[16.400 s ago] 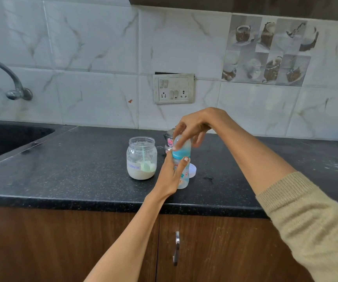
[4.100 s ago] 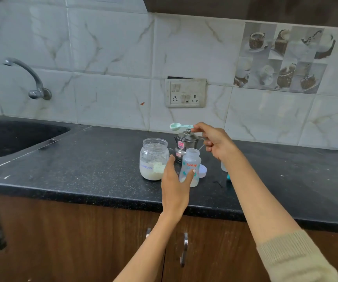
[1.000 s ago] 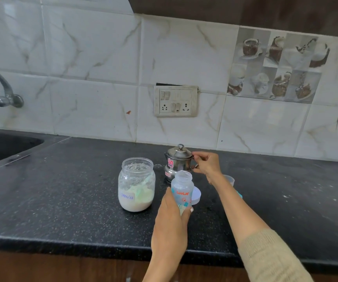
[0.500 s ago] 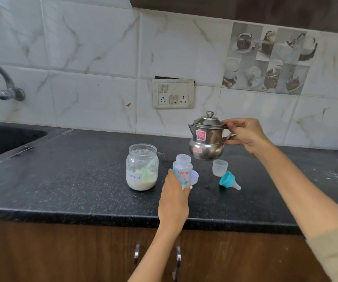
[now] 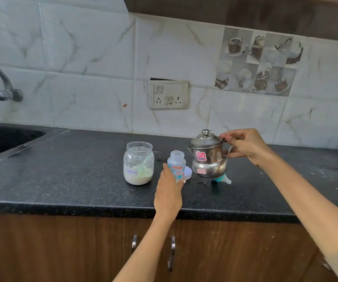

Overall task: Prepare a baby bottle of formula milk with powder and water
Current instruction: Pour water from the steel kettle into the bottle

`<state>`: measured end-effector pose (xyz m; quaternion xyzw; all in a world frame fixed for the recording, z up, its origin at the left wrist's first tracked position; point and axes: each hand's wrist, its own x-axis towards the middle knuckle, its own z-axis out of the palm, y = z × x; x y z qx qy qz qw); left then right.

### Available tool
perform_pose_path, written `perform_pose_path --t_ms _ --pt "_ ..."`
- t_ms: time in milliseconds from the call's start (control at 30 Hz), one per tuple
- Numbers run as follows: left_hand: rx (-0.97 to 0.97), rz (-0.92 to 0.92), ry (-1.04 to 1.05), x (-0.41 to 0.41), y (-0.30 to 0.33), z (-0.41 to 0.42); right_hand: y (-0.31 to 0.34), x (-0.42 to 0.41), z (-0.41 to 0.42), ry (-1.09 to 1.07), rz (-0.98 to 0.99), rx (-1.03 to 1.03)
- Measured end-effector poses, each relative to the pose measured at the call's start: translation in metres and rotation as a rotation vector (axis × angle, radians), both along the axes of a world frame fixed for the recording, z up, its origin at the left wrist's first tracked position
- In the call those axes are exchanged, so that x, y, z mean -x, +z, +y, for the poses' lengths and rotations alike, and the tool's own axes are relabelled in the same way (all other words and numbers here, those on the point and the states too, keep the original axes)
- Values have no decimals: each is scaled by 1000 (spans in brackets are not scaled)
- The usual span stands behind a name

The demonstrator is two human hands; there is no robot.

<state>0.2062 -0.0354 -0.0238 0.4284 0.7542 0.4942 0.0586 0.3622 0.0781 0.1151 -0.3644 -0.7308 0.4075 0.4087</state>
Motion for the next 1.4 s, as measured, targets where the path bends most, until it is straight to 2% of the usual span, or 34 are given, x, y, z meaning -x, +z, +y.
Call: perform_pose_path --t_ms 667,1400 --pt "-9 -8 -7 1 0 1 21 32 -11 -68 -226 -131" --pt "-5 -20 4 1 0 3 26 28 -8 -69 -298 -120"
